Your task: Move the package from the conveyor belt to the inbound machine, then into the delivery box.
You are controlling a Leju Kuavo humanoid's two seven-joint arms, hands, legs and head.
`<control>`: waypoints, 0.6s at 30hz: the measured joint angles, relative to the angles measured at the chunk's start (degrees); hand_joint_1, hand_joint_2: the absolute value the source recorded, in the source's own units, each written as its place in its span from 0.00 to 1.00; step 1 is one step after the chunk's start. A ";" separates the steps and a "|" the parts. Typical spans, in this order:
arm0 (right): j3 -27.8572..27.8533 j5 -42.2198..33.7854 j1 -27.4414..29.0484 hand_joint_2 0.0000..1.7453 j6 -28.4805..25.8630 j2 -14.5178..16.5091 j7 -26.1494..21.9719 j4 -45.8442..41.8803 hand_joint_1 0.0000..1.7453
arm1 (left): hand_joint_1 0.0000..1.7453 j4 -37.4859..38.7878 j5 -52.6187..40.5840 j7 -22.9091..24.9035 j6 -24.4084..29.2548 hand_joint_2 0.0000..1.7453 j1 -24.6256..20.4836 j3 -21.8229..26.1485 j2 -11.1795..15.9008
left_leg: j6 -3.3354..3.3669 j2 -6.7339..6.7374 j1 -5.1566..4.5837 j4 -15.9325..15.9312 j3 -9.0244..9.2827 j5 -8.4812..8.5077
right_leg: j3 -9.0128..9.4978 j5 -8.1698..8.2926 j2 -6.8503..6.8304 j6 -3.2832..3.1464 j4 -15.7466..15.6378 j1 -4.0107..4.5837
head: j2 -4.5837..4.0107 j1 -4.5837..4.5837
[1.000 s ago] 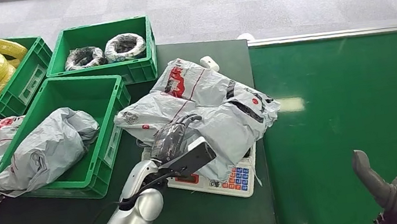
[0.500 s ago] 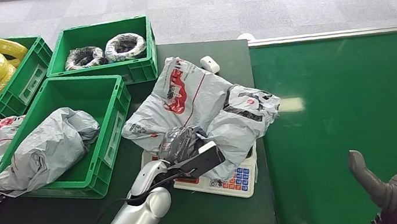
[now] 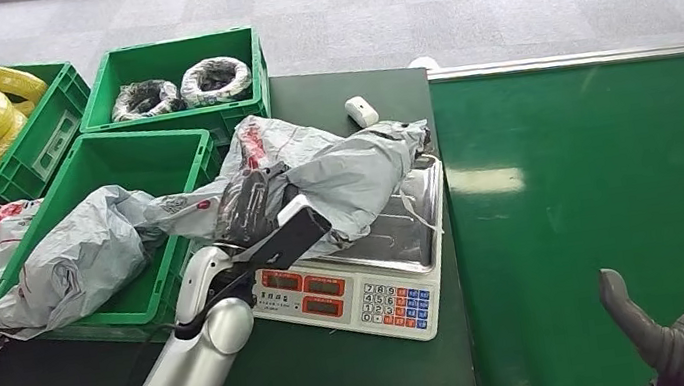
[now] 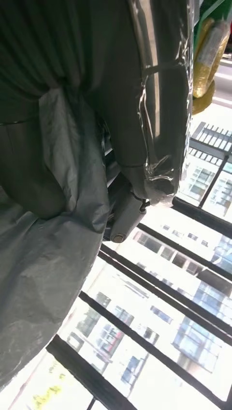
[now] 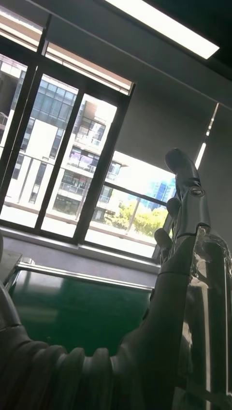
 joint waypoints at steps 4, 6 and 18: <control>-0.70 0.87 1.86 1.00 -0.31 0.83 -0.19 -0.28 0.00 | 1.00 -10.42 -0.85 0.84 3.17 1.00 0.51 3.28 1.97 | 0.00 0.00 0.00 -0.01 -0.03 0.00 | -0.03 -0.01 0.00 0.00 0.00 0.00 | 0.00 -0.01; -1.10 1.22 2.80 1.00 -0.26 1.23 -0.21 -0.60 0.00 | 1.00 -15.72 -3.42 1.68 4.55 1.00 0.70 5.40 3.13 | 0.00 0.00 0.00 -0.02 -0.03 0.00 | -0.03 -0.01 0.00 0.00 0.00 0.01 | 0.00 -0.01; -2.19 3.43 3.11 1.00 3.38 3.67 2.18 -0.89 0.00 | 1.00 -27.58 -34.15 10.59 8.58 1.00 4.95 19.26 7.31 | -0.01 0.04 0.01 -0.03 0.04 0.00 | 0.03 -0.02 0.02 -0.01 0.00 0.01 | 0.00 -0.01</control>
